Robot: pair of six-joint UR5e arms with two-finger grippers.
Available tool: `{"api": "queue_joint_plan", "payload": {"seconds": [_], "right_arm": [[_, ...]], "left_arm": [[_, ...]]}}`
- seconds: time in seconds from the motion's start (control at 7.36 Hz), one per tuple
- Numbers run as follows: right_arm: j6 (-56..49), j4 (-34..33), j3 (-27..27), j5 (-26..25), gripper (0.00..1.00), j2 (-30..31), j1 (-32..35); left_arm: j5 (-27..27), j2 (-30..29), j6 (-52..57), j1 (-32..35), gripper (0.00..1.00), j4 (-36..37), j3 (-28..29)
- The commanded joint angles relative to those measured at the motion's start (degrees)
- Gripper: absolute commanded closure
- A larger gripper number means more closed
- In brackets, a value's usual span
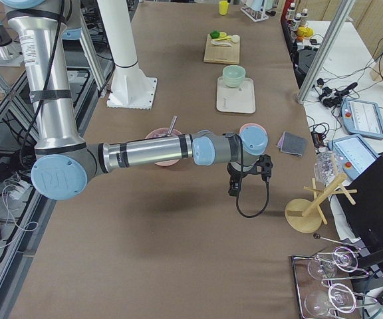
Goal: Stack pink bowl on green and place spoon
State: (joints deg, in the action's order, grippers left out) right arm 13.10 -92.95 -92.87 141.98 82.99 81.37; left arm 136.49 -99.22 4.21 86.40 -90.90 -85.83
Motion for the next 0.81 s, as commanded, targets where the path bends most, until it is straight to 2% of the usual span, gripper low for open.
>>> {"api": "queue_joint_plan", "payload": {"seconds": [0.0,0.68], "right_arm": [[0.0,0.1,0.1,0.0,0.00,0.1,-0.2],[0.0,0.0,0.1,0.0,0.00,0.0,-0.3]], "left_arm": [[0.0,-0.1,-0.3,0.0,0.01,-0.1,0.1],[0.0,-0.5,-0.4,-0.2,0.01,-0.3,0.8]]}}
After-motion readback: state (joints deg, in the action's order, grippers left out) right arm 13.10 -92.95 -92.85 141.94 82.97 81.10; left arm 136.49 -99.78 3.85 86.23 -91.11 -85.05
